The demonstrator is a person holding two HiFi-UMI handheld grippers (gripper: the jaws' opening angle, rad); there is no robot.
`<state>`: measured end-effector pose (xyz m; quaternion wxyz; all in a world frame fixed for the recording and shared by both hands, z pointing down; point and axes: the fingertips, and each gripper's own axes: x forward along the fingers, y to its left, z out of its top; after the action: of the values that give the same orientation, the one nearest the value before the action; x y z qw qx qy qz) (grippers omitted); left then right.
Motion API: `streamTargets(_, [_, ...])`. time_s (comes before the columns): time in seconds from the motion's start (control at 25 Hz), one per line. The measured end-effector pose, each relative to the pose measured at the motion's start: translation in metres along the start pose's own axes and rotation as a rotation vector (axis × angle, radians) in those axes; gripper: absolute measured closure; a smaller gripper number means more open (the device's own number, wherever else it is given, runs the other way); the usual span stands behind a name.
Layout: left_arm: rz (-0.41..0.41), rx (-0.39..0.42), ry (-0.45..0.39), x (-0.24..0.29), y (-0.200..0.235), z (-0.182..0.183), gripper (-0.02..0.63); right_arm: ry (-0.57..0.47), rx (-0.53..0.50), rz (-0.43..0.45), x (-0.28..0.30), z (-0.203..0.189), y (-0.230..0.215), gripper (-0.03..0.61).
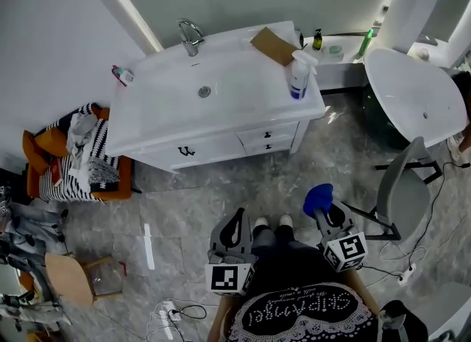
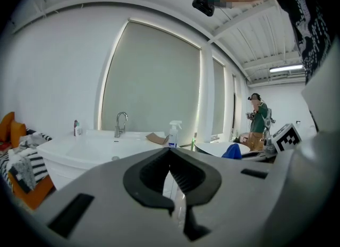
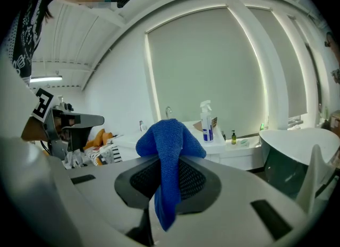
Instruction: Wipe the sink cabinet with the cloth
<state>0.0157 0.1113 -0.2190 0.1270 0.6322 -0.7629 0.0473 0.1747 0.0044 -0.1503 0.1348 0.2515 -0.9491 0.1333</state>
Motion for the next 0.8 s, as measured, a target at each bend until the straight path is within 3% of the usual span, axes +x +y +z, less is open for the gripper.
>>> streamTargets(0.32, [0.031, -0.01, 0.009, -0.005, 0.017, 0.006, 0.609, 0.006, -0.065, 0.043, 0.009, 0.007, 0.022, 0.518])
streamTargets(0.6, [0.017, 0.001, 0.0, -0.001, 0.018, 0.005, 0.609, 0.003, -0.093, 0.02, 0.013, 0.004, 0.005, 0.517])
streamTargets(0.8, [0.039, -0.012, 0.001, -0.003, 0.041, 0.013, 0.609, 0.036, -0.076, -0.003, 0.019, 0.002, -0.003, 0.517])
